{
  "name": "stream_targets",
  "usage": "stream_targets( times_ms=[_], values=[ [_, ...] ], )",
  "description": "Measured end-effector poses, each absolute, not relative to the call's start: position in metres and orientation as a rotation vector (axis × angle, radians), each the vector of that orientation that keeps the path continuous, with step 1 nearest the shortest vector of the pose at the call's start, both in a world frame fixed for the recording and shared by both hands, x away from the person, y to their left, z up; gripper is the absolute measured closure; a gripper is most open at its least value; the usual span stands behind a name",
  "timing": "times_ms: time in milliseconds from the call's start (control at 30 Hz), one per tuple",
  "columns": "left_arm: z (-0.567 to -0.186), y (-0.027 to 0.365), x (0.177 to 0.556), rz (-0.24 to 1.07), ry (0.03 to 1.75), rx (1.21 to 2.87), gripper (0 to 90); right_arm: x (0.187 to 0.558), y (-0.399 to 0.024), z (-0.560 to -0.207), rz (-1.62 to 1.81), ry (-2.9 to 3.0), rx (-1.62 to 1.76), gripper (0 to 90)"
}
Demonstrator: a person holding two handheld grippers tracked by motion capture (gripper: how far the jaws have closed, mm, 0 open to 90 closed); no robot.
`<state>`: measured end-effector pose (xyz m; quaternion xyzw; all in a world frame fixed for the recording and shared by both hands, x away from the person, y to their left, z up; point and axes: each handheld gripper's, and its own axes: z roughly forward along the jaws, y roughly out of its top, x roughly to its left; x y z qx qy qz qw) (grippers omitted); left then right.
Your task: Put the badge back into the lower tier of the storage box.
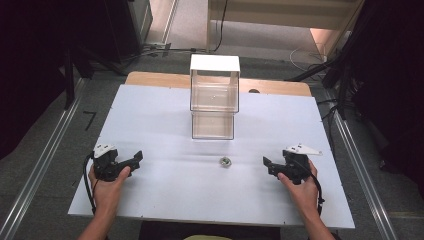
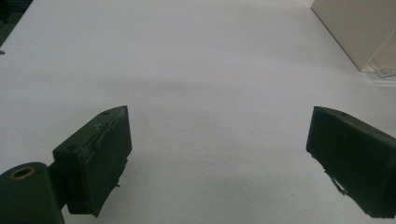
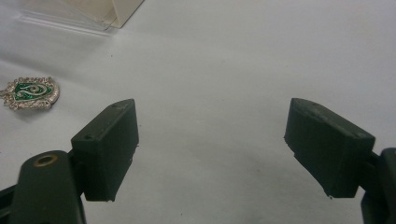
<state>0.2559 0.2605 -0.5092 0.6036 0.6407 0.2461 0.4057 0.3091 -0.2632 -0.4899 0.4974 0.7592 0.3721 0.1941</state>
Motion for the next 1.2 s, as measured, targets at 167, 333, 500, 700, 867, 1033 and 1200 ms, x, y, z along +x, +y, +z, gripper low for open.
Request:
stream_targets(
  times_ms=[167, 333, 500, 700, 867, 1033, 1200],
  values=[
    [-0.509, 0.260, 0.256, 0.620, 1.617, 1.521, 6.9, 0.310, -0.260, -0.490, 1.048, 2.134, 1.398, 16.4],
    [-0.509, 0.260, 0.256, 0.620, 1.617, 1.523, 6.9, 0.311, -0.255, -0.490, 1.055, 2.146, 1.386, 16.4],
    [-0.509, 0.260, 0.256, 0.618, 1.619, 1.525, 6.9, 0.312, -0.250, -0.490, 1.064, 2.155, 1.376, 16.8],
    [-0.510, 0.259, 0.257, 0.618, 1.618, 1.525, 6.9, 0.313, -0.244, -0.489, 1.075, 2.166, 1.365, 17.0],
    [-0.510, 0.260, 0.256, 0.615, 1.619, 1.525, 6.9, 0.313, -0.240, -0.489, 1.082, 2.173, 1.355, 17.1],
    [-0.510, 0.260, 0.256, 0.617, 1.618, 1.525, 6.9, 0.312, -0.237, -0.489, 1.085, 2.181, 1.348, 17.0],
    [-0.510, 0.259, 0.256, 0.617, 1.617, 1.526, 7.0, 0.313, -0.234, -0.489, 1.095, 2.187, 1.341, 17.3]
  ],
)
